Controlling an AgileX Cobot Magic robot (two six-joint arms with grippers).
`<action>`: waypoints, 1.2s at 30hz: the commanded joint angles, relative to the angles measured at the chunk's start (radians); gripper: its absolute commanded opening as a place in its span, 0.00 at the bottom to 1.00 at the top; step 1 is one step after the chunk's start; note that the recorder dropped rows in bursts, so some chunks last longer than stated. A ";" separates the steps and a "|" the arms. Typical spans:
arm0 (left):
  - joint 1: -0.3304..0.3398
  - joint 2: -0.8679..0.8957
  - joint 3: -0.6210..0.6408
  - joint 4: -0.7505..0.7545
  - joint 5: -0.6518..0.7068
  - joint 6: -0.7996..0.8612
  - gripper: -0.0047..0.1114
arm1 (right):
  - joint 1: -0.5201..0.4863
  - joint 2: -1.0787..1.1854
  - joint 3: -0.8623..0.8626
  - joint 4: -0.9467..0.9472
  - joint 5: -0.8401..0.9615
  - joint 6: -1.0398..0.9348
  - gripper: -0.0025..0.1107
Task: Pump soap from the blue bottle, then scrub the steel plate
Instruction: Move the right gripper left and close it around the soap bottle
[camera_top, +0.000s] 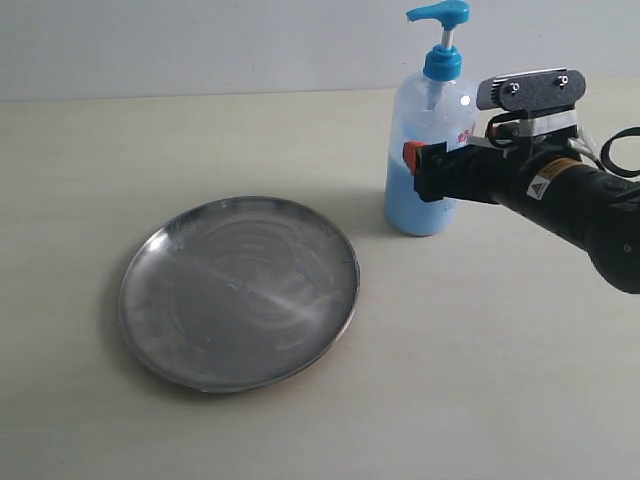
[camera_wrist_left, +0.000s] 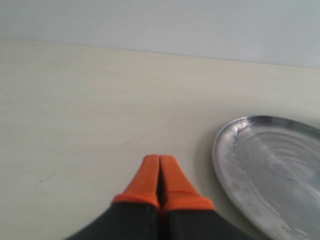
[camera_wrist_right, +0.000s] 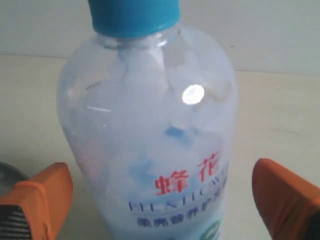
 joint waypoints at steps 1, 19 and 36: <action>-0.006 -0.007 0.003 0.000 -0.010 -0.005 0.04 | 0.002 0.057 -0.053 0.000 -0.020 0.004 0.85; -0.006 -0.007 0.003 0.000 -0.010 -0.005 0.04 | 0.002 0.256 -0.208 -0.034 -0.149 -0.011 0.81; -0.006 -0.007 0.003 0.000 -0.010 -0.005 0.04 | 0.002 0.257 -0.299 -0.213 -0.108 -0.127 0.02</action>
